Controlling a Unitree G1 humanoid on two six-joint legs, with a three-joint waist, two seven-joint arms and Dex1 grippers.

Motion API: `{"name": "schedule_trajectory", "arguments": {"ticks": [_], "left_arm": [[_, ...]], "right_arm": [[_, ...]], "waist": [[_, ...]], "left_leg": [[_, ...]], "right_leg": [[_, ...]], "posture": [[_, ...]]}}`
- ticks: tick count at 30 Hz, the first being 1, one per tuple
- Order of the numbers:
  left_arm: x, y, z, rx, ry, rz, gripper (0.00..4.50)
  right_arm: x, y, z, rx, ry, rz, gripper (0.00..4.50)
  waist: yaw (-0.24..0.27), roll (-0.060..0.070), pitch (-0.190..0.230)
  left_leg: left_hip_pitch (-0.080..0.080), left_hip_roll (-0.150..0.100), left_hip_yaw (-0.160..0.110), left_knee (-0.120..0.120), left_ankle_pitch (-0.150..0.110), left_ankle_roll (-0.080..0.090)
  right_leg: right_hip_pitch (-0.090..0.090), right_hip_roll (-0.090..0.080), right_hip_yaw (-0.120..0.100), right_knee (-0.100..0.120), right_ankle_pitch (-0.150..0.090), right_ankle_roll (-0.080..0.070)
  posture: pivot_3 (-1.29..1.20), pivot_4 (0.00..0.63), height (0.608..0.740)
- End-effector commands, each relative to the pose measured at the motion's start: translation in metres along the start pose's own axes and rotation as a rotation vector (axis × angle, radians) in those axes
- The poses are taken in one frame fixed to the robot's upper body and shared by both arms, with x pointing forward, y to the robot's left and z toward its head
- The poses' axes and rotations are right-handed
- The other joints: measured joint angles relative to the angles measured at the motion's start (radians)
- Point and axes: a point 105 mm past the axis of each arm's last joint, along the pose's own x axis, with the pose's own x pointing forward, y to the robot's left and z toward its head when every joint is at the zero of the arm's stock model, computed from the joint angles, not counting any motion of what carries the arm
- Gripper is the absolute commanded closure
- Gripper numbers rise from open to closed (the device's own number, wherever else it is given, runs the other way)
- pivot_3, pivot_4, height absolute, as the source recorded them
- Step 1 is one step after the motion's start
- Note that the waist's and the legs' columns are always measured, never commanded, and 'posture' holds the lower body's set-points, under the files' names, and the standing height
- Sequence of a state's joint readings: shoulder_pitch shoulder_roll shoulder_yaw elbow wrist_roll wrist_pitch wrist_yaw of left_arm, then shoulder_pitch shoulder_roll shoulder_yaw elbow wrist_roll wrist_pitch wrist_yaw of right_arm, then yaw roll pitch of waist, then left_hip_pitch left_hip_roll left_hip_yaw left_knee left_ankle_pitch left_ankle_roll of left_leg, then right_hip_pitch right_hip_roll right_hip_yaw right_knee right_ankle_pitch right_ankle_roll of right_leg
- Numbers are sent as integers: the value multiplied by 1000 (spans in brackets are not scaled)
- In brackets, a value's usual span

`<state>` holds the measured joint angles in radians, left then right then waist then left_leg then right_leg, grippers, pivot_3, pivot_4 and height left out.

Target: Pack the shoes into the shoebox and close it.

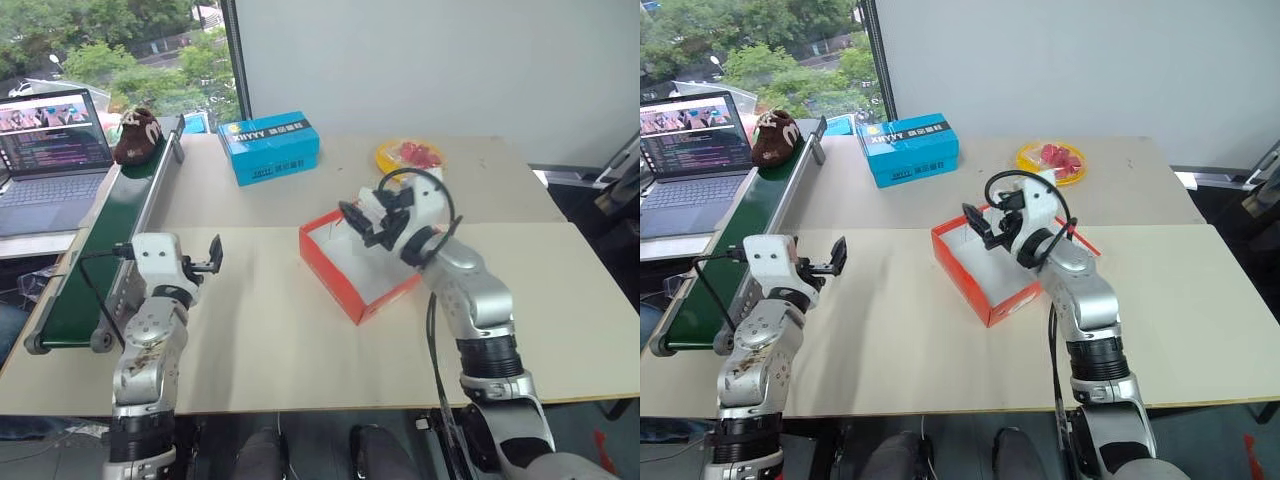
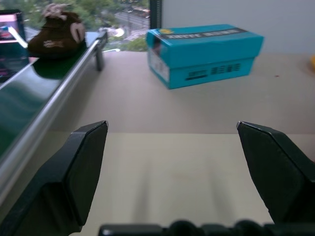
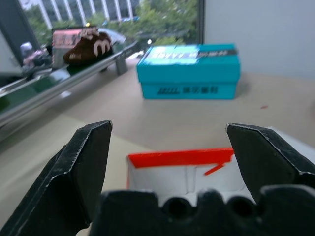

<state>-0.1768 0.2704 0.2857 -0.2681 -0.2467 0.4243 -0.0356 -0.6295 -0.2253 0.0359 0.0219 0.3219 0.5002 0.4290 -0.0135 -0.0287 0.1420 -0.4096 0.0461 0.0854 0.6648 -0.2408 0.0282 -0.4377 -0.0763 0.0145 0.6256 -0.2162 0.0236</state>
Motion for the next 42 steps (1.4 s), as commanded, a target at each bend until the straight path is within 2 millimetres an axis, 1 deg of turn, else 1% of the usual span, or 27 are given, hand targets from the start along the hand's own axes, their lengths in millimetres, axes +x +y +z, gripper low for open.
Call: {"name": "schedule_trajectory", "arguments": {"ticks": [1, 4, 5, 7, 10, 11, 14, 16, 18, 19, 22, 24, 26, 30, 32, 37, 39, 42], "left_arm": [[-10, 21, 14, -58, -26, 69, 0], [-16, 44, 12, -41, 1, 122, 0], [-17, 49, 12, -43, 2, 132, 0], [-20, 67, 16, -20, 7, 158, 0], [-21, 87, 21, -8, 13, 177, 0], [-18, 98, 23, 2, 27, 173, 0], [-10, 119, 19, 16, 111, 121, 0], [-10, 132, 13, 29, 163, 110, 0], [-9, 142, 12, 73, 195, 92, 0], [-9, 145, 12, 85, 201, 85, 0], [1, 165, 20, 106, 218, 55, 0], [8, 165, 23, 120, 219, 4, 0], [13, 167, 22, 145, 232, -19, 0], [25, 184, 34, 189, 236, 7, 0], [30, 186, 36, 200, 237, 1, 0], [38, 188, 40, 172, 225, 8, 0], [42, 186, 42, 166, 219, 2, 0], [42, 188, 36, 140, 244, 10, 0]], "right_arm": [[11, 29, 12, -41, -17, 174, 70], [15, 51, 12, -8, -15, 290, 70], [15, 55, 12, -8, -13, 309, 70], [13, 69, 10, 7, -9, 379, 70], [12, 80, 8, 10, -4, 434, 70], [12, 84, 7, 10, 0, 449, 70], [14, 91, 5, 13, 2, 477, 70], [14, 95, 6, 20, -4, 492, 70], [13, 97, 6, 25, -6, 503, 70], [13, 98, 6, 25, -6, 505, 70], [10, 96, -6, 32, 45, 501, 70], [9, 94, -10, 33, 59, 492, 70], [7, 93, -12, 31, 68, 490, 70], [4, 81, -33, 16, 161, 434, 70], [1, 77, -38, 7, 176, 431, 70], [-2, 64, -41, 8, 194, 388, 70], [-5, 58, -50, -2, 227, 370, 70], [-6, 57, -54, -5, 240, 366, 70]], "waist": [[-1, 0, 0], [-8, 0, 0], [-8, 0, 0], [-8, -1, 0], [-6, -2, 1], [-5, -2, 1], [-2, -4, 1], [-3, -4, 1], [-4, -4, 1], [-5, -5, 1], [-4, -8, 2], [-3, -12, 2], [-1, -12, 2], [-2, -13, 2], [-2, -13, 3], [-7, -14, 3], [-6, -14, 3], [-5, -14, 3]], "left_leg": [[0, 0, 0, 0, 0, 0], [1, 0, 0, 0, 0, 0], [1, 0, 0, 0, 0, 0], [1, 1, 0, 0, 0, 0], [1, 1, 0, 0, 0, -1], [1, 1, 0, 0, 0, -1], [2, 0, 0, 0, 1, -2], [2, 0, 0, 0, 2, -3], [2, 1, 0, 0, 2, -3], [2, 1, 1, 0, 2, -3], [2, 2, 0, 0, 2, -4], [1, 2, 3, 0, 3, -5], [1, 3, 3, 0, 3, -6], [1, 3, 3, 0, 3, -6], [-1, 2, 3, 0, 3, -6], [-1, 2, 5, 0, 3, -6], [-1, 2, 5, 0, 3, -6], [-1, 2, 6, 0, 3, -6]], "right_leg": [[0, 0, 0, 0, 0, 0], [0, 1, 0, 1, 0, 0], [0, 2, 0, 1, 0, 0], [0, 1, 0, 1, 0, -1], [0, 1, 0, 1, 0, -1], [0, 0, 0, 1, 0, -1], [0, 1, -2, 2, 0, -2], [-1, 1, -3, 3, 0, -3], [-1, 1, -2, 3, 0, -3], [-1, 1, -3, 3, 0, -3], [-1, 1, -4, 4, -1, -4], [-2, 1, -7, 4, -1, -7], [-2, 1, -8, 4, -1, -7], [-2, 0, -9, 5, -1, -8], [-2, 0, -9, 4, -1, -8], [-3, 1, -9, 5, -1, -8], [-3, 1, -9, 5, -1, -7], [-3, 1, -9, 5, -1, -7]], "posture": [[0, 150, 740], [0, 150, 740], [0, 150, 740], [0, 150, 740], [0, 150, 740], [0, 150, 740], [0, 150, 740], [0, 150, 740], [0, 150, 740], [0, 150, 740], [0, 150, 740], [0, 150, 740], [0, 150, 740], [0, 150, 740], [0, 150, 740], [0, 150, 740], [0, 150, 740], [0, 150, 740]]}}
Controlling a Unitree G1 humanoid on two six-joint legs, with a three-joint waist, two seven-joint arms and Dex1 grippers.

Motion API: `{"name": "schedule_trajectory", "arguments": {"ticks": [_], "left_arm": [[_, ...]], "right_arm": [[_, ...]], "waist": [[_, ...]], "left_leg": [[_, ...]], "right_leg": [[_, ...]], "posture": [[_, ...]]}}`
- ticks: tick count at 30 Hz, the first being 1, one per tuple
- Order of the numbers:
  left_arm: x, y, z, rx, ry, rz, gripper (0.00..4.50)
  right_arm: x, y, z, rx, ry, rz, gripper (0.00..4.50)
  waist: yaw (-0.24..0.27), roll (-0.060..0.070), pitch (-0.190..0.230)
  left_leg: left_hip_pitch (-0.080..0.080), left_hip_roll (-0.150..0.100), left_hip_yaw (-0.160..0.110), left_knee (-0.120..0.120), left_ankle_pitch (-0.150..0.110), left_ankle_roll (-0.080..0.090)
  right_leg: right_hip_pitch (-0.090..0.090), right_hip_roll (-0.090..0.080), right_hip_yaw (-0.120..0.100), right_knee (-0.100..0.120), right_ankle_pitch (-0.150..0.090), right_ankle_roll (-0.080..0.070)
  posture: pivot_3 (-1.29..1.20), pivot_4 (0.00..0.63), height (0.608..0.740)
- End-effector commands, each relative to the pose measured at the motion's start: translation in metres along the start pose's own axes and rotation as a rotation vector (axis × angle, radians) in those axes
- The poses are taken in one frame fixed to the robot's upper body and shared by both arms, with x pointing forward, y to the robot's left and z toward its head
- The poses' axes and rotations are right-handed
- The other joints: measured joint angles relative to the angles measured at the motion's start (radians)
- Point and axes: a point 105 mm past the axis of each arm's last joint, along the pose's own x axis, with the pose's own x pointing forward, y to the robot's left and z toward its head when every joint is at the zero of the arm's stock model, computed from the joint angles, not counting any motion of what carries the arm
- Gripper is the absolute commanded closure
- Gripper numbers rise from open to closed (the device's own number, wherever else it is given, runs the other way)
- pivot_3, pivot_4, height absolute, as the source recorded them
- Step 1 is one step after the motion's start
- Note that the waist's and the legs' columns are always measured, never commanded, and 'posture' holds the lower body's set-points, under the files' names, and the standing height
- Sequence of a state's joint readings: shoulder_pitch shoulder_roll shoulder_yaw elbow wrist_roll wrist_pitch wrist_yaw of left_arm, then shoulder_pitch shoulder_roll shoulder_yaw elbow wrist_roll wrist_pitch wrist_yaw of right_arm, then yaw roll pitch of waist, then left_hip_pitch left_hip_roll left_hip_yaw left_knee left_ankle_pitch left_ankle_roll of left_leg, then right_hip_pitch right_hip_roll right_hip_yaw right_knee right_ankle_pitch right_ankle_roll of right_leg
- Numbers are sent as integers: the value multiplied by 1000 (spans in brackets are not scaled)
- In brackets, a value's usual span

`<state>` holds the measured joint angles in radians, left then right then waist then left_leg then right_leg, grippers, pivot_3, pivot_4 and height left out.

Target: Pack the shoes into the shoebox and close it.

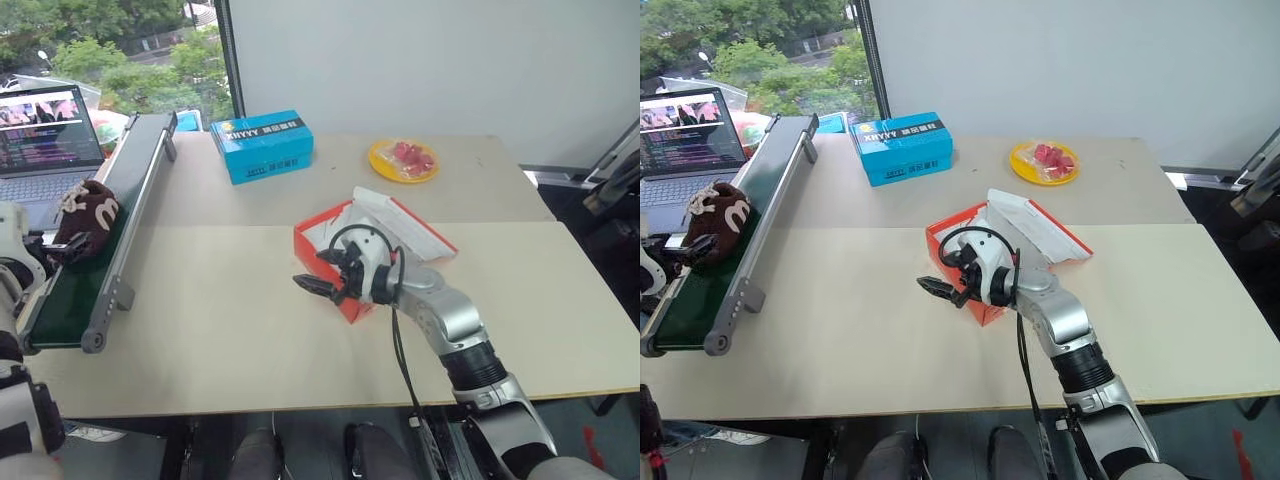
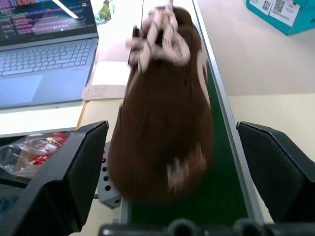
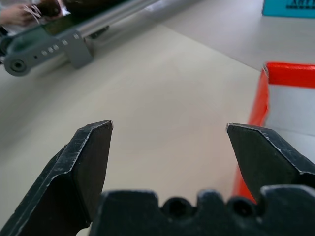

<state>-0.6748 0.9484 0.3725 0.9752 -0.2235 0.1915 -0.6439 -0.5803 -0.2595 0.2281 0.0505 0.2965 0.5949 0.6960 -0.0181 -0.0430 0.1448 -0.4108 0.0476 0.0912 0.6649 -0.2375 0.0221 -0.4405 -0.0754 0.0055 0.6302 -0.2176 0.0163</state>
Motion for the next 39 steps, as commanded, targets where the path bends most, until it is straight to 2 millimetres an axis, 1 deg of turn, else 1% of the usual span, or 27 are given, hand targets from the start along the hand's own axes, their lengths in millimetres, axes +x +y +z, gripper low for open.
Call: {"name": "schedule_trajectory", "arguments": {"ticks": [1, 4, 7, 8, 10, 12, 13, 16, 17, 20, 21, 23, 25, 26, 27, 29, 30, 31, 32, 33, 34, 36, 37, 39], "left_arm": [[-3, 9, 7, 2, -1, 23, 0], [-4, 8, -10, -33, 70, 12, 0], [-6, 1, -26, -72, 130, -36, 765], [-6, -2, -28, -78, 137, -49, 1200], [-6, -7, -29, -74, 141, -79, 1936], [-7, -10, -28, -80, 133, -91, 2561], [-7, -11, -27, -80, 126, -91, 2961], [-7, -14, -14, -84, 84, -82, 3726], [-7, -17, -9, -82, 71, -94, 3832], [-6, -25, 21, -79, -3, -126, 3832], [-5, -34, 40, -78, -52, -154, 3832], [-4, -48, 63, -83, -110, -202, 3832], [-3, -71, 82, -94, -156, -270, 3832], [-3, -79, 87, -95, -167, -291, 3832], [-3, -99, 97, -80, -189, -346, 3832], [-3, -128, 110, -66, -222, -425, 3832], [0, -153, 122, -87, -259, -479, 3832], [3, -175, 132, -111, -290, -521, 3832], [3, -190, 139, -127, -309, -547, 3832], [5, -207, 144, -134, -321, -569, 3832], [4, -228, 149, -160, -337, -614, 3832], [1, -262, 157, -213, -359, -686, 3832], [-3, -276, 159, -217, -363, -722, 3832], [-7, -298, 160, -199, -362, -772, 3832]], "right_arm": [[-3, -1, 6, -22, -22, -2, 70], [-4, 0, 8, -21, -29, 0, 70], [-4, 0, 11, -25, -34, -4, 0], [-4, 0, 12, -26, -36, -5, 0], [-3, 0, 14, -30, -39, -2, 0], [-2, 2, 16, -32, -42, 5, 0], [-1, 3, 16, -35, -42, 11, 0], [1, 6, 18, -36, -43, 23, 0], [1, 6, 18, -36, -43, 24, 0], [1, 7, 20, -22, -46, 31, 0], [0, 8, 24, -1, -63, 36, 0], [-2, 8, 31, 32, -91, 41, 0], [-5, 8, 43, 94, -148, 49, 0], [-5, 8, 47, 118, -168, 52, 0], [-8, 6, 59, 197, -232, 52, 0], [-14, 2, 78, 333, -337, 55, 0], [-19, -2, 92, 419, -421, 55, 0], [-24, -5, 102, 477, -477, 50, 0], [-27, -7, 108, 518, -511, 47, 0], [-29, -7, 109, 521, -514, 46, 0], [-29, -5, 108, 510, -503, 40, 0], [-29, -4, 107, 520, -500, 28, 0], [-29, -4, 107, 528, -503, 19, 0], [-31, -5, 107, 554, -518, 4, 0]], "waist": [[-2, 0, 0], [-4, 0, 0], [-2, 0, 0], [-1, 0, 0], [4, 0, 0], [8, 0, 0], [9, 0, 0], [12, 0, 0], [13, 0, 0], [16, 0, 0], [15, -1, 0], [16, -4, 2], [15, -5, 2], [14, -5, 2], [13, -5, 2], [9, -5, 2], [11, -5, 2], [16, -5, 3], [22, -5, 3], [24, -5, 3], [25, -5, 3], [24, -5, 3], [22, -5, 3], [9, -4, 3]], "left_leg": [[0, 0, 0, 0, 0, 0], [0, 0, 0, 0, 0, 0], [0, 0, 0, 0, 0, 0], [0, 0, 0, 0, 0, 0], [1, 0, 0, 0, 0, 0], [2, 0, 0, 0, 1, -1], [2, 0, 0, 0, 1, -1], [3, 0, -1, 0, 1, -2], [3, 0, -2, 0, 2, -2], [2, 0, -3, 1, 2, -2], [0, 0, -4, 2, 2, -2], [-4, 1, -5, 5, 2, -2], [-7, 1, -8, 7, 2, -2], [-8, 1, -8, 8, 1, -2], [-8, 1, -9, 9, 1, -2], [-8, 1, -9, 10, 1, -1], [-8, 1, -9, 11, 1, -1], [-9, 1, -10, 11, 1, -1], [-9, 1, -11, 12, 1, -2], [-10, 0, -13, 13, 1, -2], [-10, 1, -13, 14, 1, -2], [-10, -1, -14, 13, 1, -1], [-11, -1, -14, 13, 1, -1], [-12, -1, -14, 13, 1, -1]], "right_leg": [[0, 0, 0, 0, 0, 0], [0, 1, 0, 1, 0, 0], [0, 0, 0, 1, 0, 0], [0, 0, 0, 1, 0, 0], [0, 0, 1, 2, 0, 0], [1, 0, 0, 2, 0, 0], [1, 0, 0, 3, 0, 0], [2, 0, 0, 4, 0, 0], [2, 0, 0, 5, 0, 0], [2, 1, -1, 4, 0, 0], [1, 1, -2, 4, 0, 0], [0, 1, -3, 4, 0, 0], [0, 1, -6, 4, 0, 0], [0, 1, -6, 4, 0, 0], [0, 1, -6, 4, 0, 0], [0, 1, -6, 10, 0, 0], [0, 1, -6, 10, 0, 0], [0, 1, -6, 11, 0, 0], [1, 1, -7, 12, 0, 0], [1, 1, -9, 12, 0, 0], [1, 1, -9, 12, 0, 0], [1, 0, -9, 11, 0, 1], [1, 0, -9, 10, 0, 1], [0, 0, -8, 10, 0, 1]], "posture": [[0, 150, 740], [0, 150, 740], [0, 150, 740], [0, 150, 740], [0, 150, 740], [0, 150, 740], [0, 150, 740], [0, 150, 740], [0, 150, 740], [0, 150, 740], [0, 150, 740], [0, 150, 740], [0, 150, 740], [0, 150, 740], [0, 150, 740], [0, 150, 740], [0, 150, 740], [0, 150, 740], [0, 150, 740], [0, 150, 740], [0, 150, 740], [0, 150, 740], [0, 150, 740], [0, 150, 740]]}}
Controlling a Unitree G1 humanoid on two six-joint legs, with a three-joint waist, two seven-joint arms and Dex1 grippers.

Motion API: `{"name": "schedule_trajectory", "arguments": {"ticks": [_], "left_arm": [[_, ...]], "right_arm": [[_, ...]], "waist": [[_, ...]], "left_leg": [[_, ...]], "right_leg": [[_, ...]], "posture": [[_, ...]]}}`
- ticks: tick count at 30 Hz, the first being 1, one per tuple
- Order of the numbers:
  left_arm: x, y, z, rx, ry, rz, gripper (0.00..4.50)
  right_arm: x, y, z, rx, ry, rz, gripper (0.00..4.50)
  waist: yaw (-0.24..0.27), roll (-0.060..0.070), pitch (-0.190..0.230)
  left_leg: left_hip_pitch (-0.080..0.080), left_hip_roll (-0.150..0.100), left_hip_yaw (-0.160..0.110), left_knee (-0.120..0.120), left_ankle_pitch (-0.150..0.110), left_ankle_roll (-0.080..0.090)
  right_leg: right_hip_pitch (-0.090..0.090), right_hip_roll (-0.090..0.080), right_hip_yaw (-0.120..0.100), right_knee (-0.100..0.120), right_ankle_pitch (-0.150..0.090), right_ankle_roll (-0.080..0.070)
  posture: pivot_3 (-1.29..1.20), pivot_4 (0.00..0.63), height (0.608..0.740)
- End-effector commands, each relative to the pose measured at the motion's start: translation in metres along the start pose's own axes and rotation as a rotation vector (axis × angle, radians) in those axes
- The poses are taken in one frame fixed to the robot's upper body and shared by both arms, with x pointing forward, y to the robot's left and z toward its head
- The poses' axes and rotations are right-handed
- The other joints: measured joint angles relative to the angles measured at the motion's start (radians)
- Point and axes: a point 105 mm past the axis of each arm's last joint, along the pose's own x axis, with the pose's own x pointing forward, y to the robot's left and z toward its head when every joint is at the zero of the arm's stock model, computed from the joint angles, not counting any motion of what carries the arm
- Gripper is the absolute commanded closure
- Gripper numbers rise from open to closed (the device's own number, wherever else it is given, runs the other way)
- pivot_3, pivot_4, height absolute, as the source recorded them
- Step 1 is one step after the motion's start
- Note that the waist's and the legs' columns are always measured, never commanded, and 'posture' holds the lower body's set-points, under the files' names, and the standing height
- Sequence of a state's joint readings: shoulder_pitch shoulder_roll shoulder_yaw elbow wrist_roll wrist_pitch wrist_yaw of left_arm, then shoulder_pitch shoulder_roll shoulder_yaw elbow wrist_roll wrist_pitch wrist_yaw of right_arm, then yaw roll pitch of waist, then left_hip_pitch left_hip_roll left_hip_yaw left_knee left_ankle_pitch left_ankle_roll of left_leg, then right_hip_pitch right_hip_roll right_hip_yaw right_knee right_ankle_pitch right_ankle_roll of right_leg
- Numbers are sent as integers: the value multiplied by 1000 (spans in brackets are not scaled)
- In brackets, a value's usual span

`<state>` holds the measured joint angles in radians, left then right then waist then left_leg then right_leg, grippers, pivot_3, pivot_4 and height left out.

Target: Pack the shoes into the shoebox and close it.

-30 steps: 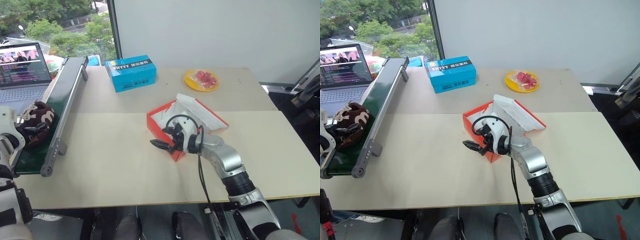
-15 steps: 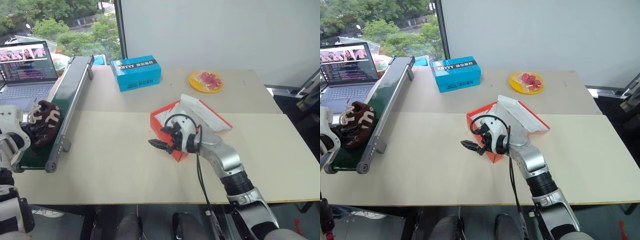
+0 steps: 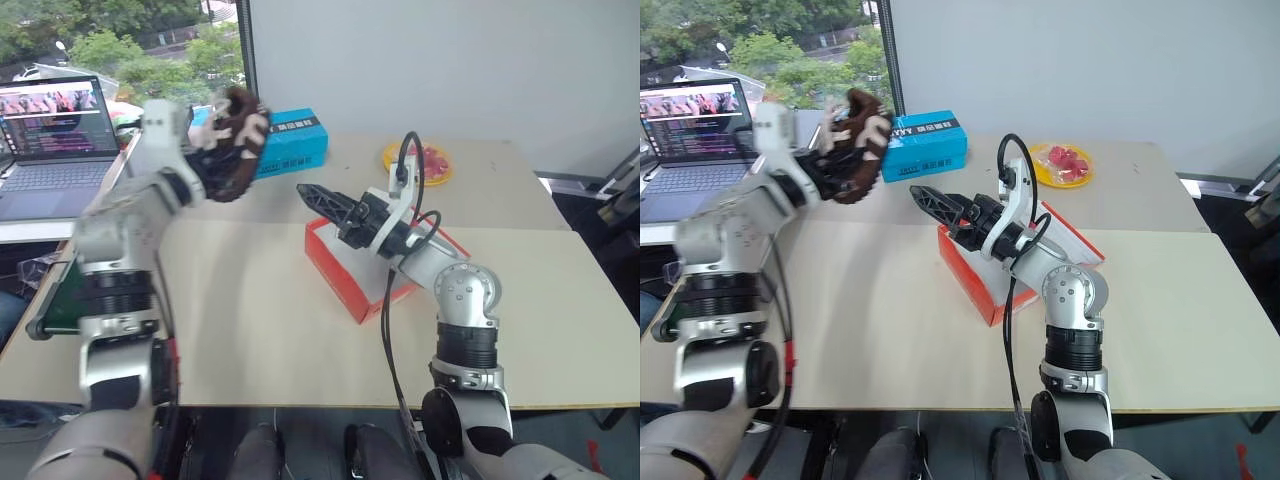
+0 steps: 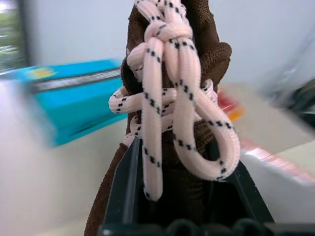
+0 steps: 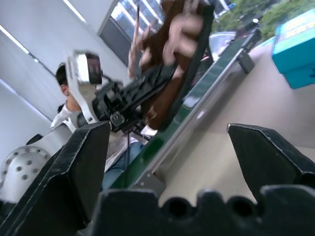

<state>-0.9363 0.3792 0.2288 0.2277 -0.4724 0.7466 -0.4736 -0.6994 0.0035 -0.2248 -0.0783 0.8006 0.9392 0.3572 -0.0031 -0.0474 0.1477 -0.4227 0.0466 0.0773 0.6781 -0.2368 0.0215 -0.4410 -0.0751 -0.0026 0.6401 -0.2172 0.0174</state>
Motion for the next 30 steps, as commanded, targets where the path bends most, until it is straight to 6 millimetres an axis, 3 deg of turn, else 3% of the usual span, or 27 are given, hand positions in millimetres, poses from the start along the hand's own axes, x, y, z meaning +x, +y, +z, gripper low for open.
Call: {"name": "schedule_trajectory", "arguments": {"ticks": [1, 6, 14, 17, 30], "left_arm": [[13, -38, 18, 66, -49, -95, 3832], [19, -64, 9, 67, -9, -164, 3832], [12, -84, -3, 23, 37, -216, 3832], [6, -82, -19, -2, 88, -195, 3832], [13, -108, -24, -50, 86, -245, 3832]], "right_arm": [[-6, 6, 15, 24, -80, -7, 0], [-17, -9, 27, 75, -160, -84, 0], [-35, -33, 49, 119, -250, -173, 0], [-34, -33, 50, 116, -245, -168, 0], [-24, -25, 49, 102, -233, -132, 0]], "waist": [[-14, 1, 1], [-24, 3, 2], [-14, 4, 3], [-15, 5, 3], [-12, 6, 3]], "left_leg": [[0, 0, 0, 0, 0, 0], [1, 0, -6, 0, 0, 0], [0, -1, -8, 0, 0, 0], [1, -1, -8, 0, 0, 0], [1, -1, -9, 0, 0, 0]], "right_leg": [[0, 0, 1, 0, 0, 0], [-1, 2, 3, 2, 0, 0], [0, 1, 2, 1, 0, 1], [0, 1, 3, 1, 0, 1], [0, 1, 3, 1, 0, 1]], "posture": [[0, 150, 740], [0, 150, 740], [0, 150, 740], [0, 150, 740], [0, 150, 740]]}}
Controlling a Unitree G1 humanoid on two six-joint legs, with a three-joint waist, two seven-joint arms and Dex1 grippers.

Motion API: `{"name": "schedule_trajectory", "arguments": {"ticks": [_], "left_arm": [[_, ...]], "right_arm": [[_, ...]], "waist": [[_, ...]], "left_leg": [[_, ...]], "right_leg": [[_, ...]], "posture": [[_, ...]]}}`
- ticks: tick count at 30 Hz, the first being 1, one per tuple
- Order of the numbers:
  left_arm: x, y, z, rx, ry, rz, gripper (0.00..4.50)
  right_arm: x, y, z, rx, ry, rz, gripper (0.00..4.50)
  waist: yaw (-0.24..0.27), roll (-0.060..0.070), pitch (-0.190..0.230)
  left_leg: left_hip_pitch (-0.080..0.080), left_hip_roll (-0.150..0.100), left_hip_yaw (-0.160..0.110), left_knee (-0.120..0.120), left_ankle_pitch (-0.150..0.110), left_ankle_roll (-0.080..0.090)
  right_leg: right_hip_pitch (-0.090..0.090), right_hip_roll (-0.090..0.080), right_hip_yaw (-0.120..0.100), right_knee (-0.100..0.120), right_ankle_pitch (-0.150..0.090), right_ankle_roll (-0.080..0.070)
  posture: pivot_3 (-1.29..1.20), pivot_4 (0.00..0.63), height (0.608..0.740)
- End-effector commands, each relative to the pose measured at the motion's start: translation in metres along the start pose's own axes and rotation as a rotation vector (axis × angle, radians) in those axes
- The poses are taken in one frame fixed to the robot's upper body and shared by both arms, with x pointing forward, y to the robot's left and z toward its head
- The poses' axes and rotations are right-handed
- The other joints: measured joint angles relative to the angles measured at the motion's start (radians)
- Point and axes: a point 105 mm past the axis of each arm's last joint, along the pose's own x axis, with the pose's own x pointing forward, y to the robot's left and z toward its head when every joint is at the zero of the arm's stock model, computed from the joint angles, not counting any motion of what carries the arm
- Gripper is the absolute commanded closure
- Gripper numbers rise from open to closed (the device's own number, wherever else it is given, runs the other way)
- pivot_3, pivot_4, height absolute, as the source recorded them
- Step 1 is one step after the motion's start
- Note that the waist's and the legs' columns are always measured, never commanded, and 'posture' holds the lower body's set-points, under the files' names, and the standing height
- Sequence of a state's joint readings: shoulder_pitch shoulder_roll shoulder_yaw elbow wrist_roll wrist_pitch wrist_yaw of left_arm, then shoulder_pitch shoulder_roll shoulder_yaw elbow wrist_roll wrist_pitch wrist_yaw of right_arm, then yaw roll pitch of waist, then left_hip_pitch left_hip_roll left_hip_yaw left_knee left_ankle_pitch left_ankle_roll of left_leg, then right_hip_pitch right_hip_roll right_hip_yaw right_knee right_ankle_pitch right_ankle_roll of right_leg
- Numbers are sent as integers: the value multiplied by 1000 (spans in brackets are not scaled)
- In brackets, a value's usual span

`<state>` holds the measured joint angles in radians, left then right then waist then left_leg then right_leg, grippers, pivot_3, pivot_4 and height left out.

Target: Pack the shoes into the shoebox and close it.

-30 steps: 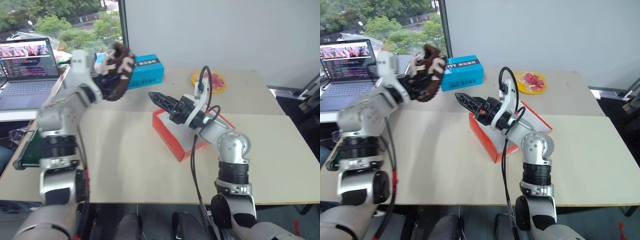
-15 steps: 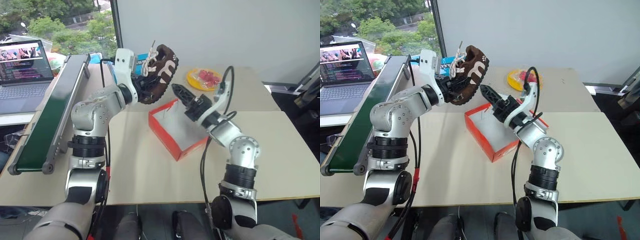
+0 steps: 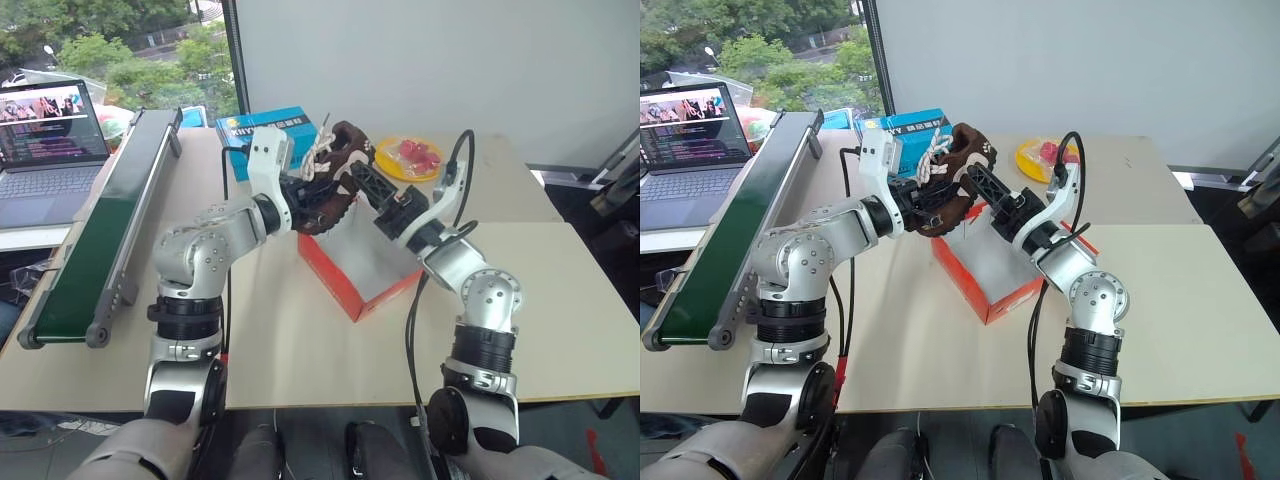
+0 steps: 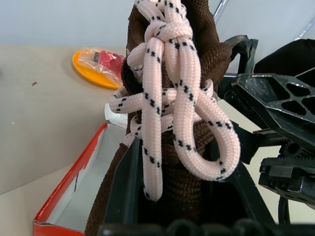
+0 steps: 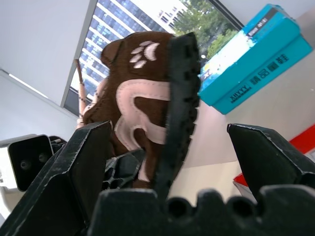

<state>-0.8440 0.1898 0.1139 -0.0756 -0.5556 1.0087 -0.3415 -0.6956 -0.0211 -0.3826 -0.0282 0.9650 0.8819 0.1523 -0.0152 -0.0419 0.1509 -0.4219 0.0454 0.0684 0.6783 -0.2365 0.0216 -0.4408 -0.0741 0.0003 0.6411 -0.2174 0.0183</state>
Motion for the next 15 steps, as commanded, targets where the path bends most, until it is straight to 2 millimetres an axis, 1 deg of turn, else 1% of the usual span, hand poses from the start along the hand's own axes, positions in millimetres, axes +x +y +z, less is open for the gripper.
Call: {"name": "schedule_trajectory", "arguments": {"ticks": [1, 2, 5, 8, 9, 12, 13, 15], "left_arm": [[7, -22, 19, 19, -63, -72, 3832], [9, -25, 19, 9, -65, -86, 3832], [13, -30, 16, -8, -50, -110, 3886], [11, -31, 13, -22, -43, -115, 3886], [11, -30, 13, -24, -43, -113, 3886], [8, -26, 11, -23, -36, -100, 3886], [6, -25, 10, -25, -31, -98, 3886], [3, -23, 8, -24, -27, -95, 3886]], "right_arm": [[3, 14, 14, -36, -40, 57, 0], [3, 13, 14, -40, -42, 54, 0], [4, 9, 18, -54, -48, 40, 637], [3, 7, 23, -75, -51, 36, 1668], [3, 6, 24, -78, -52, 34, 2095], [3, 4, 31, -92, -71, 24, 2953], [3, 3, 35, -99, -81, 19, 3335], [4, 2, 39, -110, -92, 14, 3757]], "waist": [[0, 0, 0], [1, 0, 0], [1, 0, 0], [0, 0, 0], [-1, 0, 0], [-1, 0, 0], [-1, 0, 0], [-3, 0, 0]], "left_leg": [[0, 0, 0, 0, 0, 0], [0, 0, 0, 0, 0, 0], [0, -1, 0, 0, 0, 0], [0, -1, -1, 0, 0, 0], [0, 0, -1, 0, 0, 0], [0, 0, -1, 0, 0, 0], [0, -1, -1, 0, 0, 0], [0, 0, -1, 0, 0, 0]], "right_leg": [[0, 0, 0, 0, 0, 0], [0, 0, 0, 0, 0, 0], [0, 0, 0, 0, 0, 0], [0, 0, 0, 0, 0, 0], [0, 0, 0, 0, 0, 0], [0, 0, 0, 0, 0, 0], [0, 0, 0, 0, 0, 0], [0, 0, 0, 0, 0, 0]], "posture": [[0, 150, 740], [0, 150, 740], [0, 150, 740], [0, 150, 740], [0, 150, 740], [0, 150, 740], [0, 150, 740], [0, 150, 740]]}}
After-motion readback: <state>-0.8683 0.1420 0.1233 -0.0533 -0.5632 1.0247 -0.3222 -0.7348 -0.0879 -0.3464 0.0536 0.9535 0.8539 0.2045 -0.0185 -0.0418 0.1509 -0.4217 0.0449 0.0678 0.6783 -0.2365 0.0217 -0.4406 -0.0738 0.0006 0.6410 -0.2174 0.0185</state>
